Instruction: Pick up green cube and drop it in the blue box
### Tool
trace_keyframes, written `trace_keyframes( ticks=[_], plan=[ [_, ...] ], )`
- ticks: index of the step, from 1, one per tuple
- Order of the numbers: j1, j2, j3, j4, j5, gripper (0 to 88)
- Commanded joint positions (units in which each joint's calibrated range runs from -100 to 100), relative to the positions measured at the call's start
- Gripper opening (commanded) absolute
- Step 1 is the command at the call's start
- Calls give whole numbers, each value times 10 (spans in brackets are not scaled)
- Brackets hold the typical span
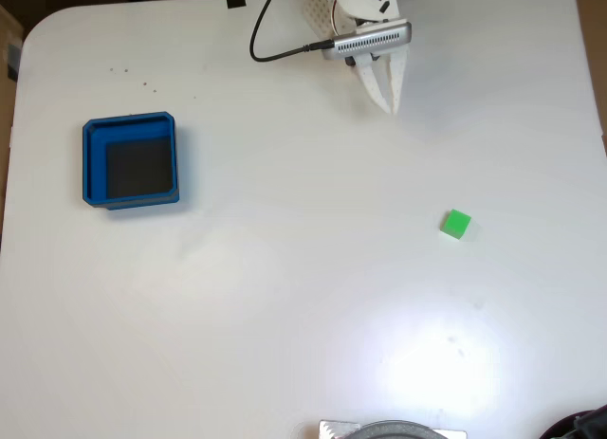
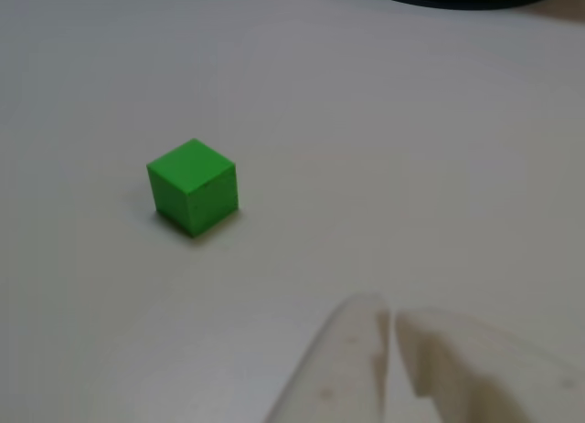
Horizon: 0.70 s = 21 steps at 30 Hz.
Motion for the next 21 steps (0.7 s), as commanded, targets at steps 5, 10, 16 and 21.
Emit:
trace_keyframes(
  ticks=[5, 10, 16, 21],
  plan=[
    [-4, -11, 4, -8, 1, 16],
    [-4, -11, 4, -8, 1, 16],
    [-25, -11, 4, -8, 1, 16],
    [-50, -11, 4, -8, 1, 16]
  ],
)
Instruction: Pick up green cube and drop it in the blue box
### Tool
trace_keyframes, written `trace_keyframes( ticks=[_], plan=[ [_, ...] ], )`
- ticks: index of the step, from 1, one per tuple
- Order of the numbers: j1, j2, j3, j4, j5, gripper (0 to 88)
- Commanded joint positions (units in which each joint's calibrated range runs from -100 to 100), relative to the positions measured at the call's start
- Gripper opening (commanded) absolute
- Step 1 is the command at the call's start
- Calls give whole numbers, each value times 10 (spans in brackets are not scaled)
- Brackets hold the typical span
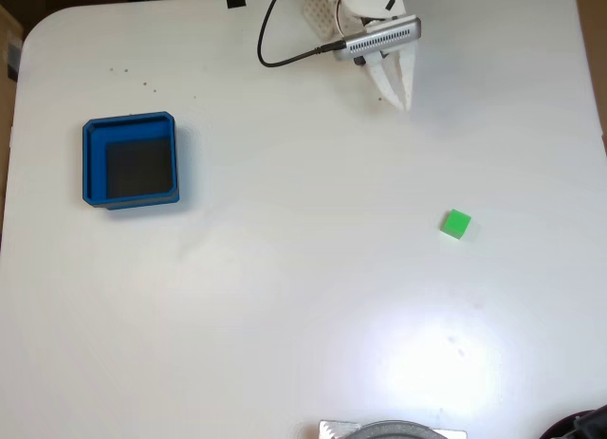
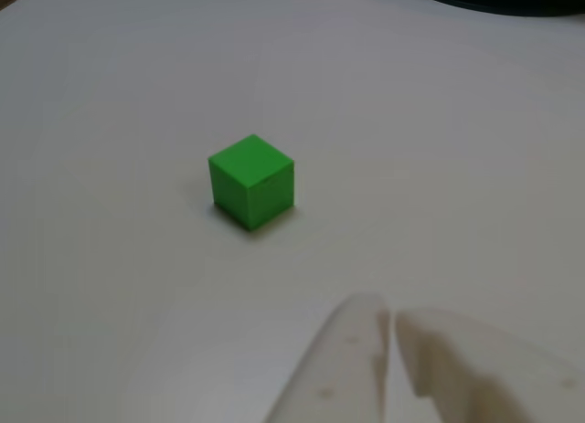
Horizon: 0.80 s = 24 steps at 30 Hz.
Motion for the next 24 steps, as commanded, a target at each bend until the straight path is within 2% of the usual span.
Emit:
trace_keyframes(
  ticks=[1, 14, 24],
  plan=[
    [-16, -11, 4, -8, 1, 16],
    [-66, -7, -1, -8, 1, 16],
    [-65, 82, -78, -9, 1, 16]
  ],
)
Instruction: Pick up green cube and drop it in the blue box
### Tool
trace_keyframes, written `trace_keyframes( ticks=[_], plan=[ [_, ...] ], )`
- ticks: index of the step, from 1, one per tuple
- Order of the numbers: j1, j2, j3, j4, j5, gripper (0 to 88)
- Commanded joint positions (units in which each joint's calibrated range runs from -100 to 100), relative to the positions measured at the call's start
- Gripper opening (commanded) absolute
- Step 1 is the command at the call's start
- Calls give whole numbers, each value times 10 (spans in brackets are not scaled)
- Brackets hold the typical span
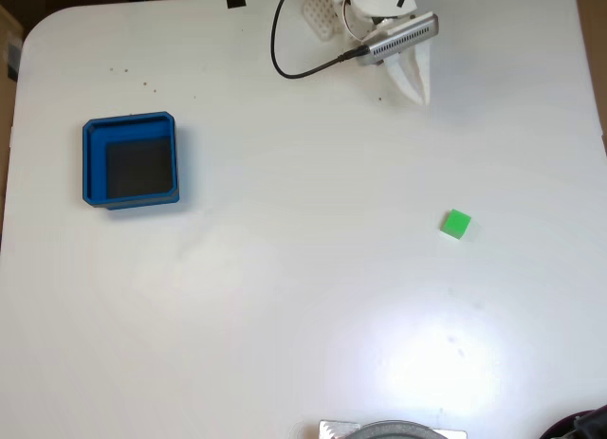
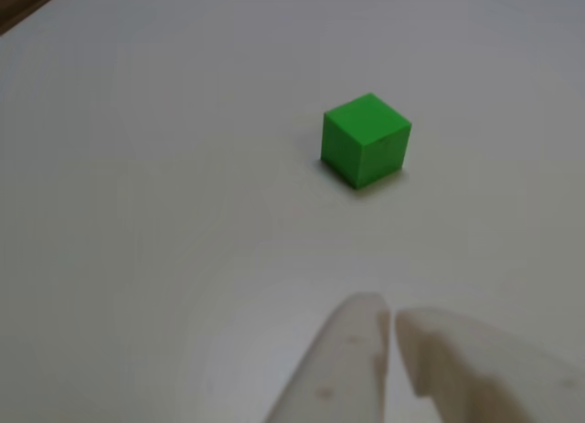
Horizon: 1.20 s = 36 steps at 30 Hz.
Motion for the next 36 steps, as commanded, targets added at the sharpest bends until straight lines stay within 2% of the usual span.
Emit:
trace_keyframes(
  ticks=[1, 36],
  plan=[
    [-2, 44, -69, -9, 1, 16],
    [0, 754, -733, -5, 6, 16]
  ],
)
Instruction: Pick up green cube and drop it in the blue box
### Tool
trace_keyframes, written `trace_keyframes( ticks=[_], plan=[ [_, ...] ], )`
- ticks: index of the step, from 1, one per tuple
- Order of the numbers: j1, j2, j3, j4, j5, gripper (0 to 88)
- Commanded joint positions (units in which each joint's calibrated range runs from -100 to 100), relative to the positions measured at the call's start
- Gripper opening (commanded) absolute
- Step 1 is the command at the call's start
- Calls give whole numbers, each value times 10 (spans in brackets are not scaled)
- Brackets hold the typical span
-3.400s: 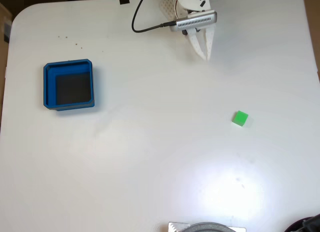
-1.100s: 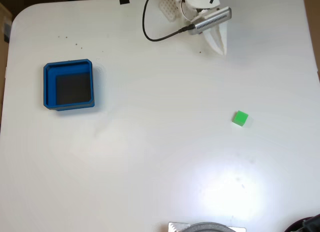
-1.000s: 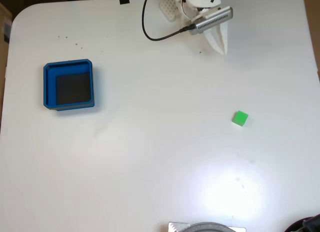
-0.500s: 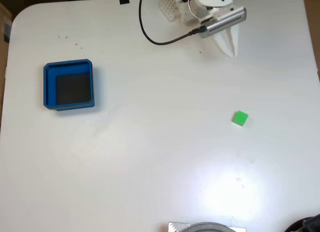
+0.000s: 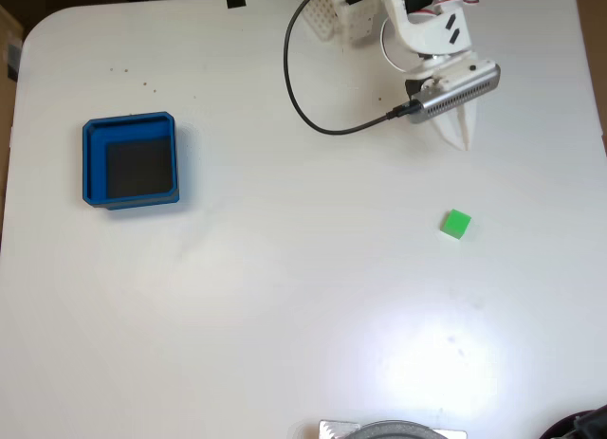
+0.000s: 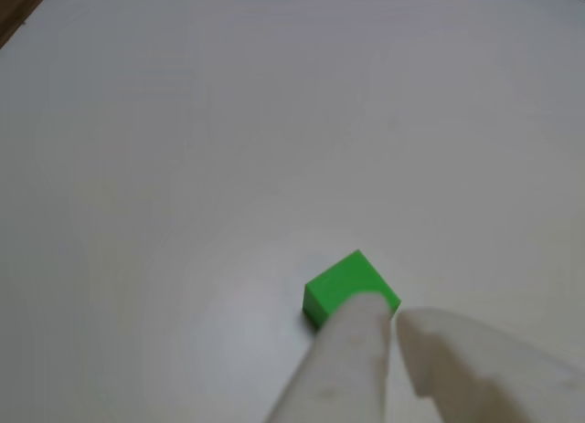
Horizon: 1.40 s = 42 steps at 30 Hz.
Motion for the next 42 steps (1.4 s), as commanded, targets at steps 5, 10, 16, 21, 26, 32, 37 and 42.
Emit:
trace_keyframes(
  ticks=[5, 10, 16, 21, 26, 32, 37, 42],
  plan=[
    [0, 80, -126, 35, 3, 16],
    [0, 124, -198, 131, 4, 16],
    [0, 168, -262, 177, 37, 16],
    [0, 173, -266, 177, 88, 16],
    [0, 173, -269, 177, 145, 16],
    [0, 202, -313, 178, 173, 16],
    [-2, 268, -360, 178, 170, 16],
    [-4, 315, -407, 177, 173, 16]
  ],
)
